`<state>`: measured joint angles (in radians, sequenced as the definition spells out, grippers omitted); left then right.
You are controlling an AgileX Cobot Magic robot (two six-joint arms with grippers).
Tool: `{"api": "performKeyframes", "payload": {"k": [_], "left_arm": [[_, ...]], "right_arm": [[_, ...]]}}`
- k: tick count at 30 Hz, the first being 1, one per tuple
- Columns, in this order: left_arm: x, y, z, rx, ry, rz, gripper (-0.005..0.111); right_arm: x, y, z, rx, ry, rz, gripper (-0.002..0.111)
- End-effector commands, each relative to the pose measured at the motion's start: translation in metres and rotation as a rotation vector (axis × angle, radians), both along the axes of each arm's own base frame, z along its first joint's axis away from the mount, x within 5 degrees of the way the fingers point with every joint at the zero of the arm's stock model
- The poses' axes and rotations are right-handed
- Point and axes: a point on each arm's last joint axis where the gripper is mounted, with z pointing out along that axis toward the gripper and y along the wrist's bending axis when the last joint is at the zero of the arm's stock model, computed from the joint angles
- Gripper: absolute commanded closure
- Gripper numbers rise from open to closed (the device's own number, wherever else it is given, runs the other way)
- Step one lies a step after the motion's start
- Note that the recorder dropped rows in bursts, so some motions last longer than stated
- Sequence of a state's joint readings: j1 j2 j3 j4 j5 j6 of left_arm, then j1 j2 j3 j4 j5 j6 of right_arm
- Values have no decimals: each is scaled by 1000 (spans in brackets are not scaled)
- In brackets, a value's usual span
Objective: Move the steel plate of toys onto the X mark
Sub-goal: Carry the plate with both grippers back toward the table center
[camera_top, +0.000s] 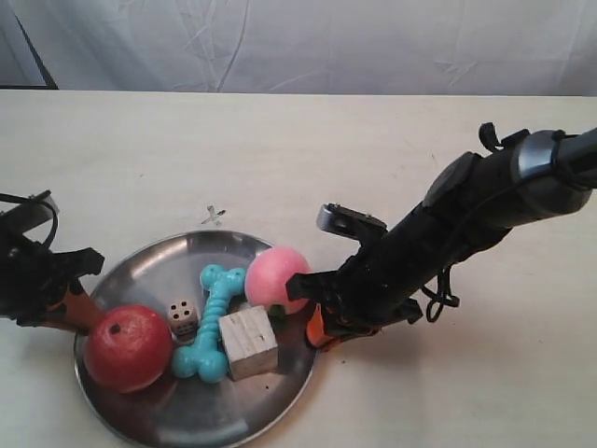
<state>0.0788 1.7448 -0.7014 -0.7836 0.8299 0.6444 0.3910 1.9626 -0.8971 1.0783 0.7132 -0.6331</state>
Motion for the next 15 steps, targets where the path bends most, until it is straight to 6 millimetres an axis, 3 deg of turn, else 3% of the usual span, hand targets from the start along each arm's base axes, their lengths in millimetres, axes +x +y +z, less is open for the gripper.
{"api": "performKeyframes", "payload": {"k": [1,4,10,15], "left_arm": [[23,-8,19,-80,-33,72,107],[40,0,27,4,-77,112,107],[99,2,28,-19,-117,145,107],[148,4,22,-43,-184,186,107]], "right_arm": [[4,12,15,54,-22,117,109],[20,15,26,26,-66,117,109],[85,22,57,-61,-206,67,109],[133,12,53,-26,-182,-6,109]]}}
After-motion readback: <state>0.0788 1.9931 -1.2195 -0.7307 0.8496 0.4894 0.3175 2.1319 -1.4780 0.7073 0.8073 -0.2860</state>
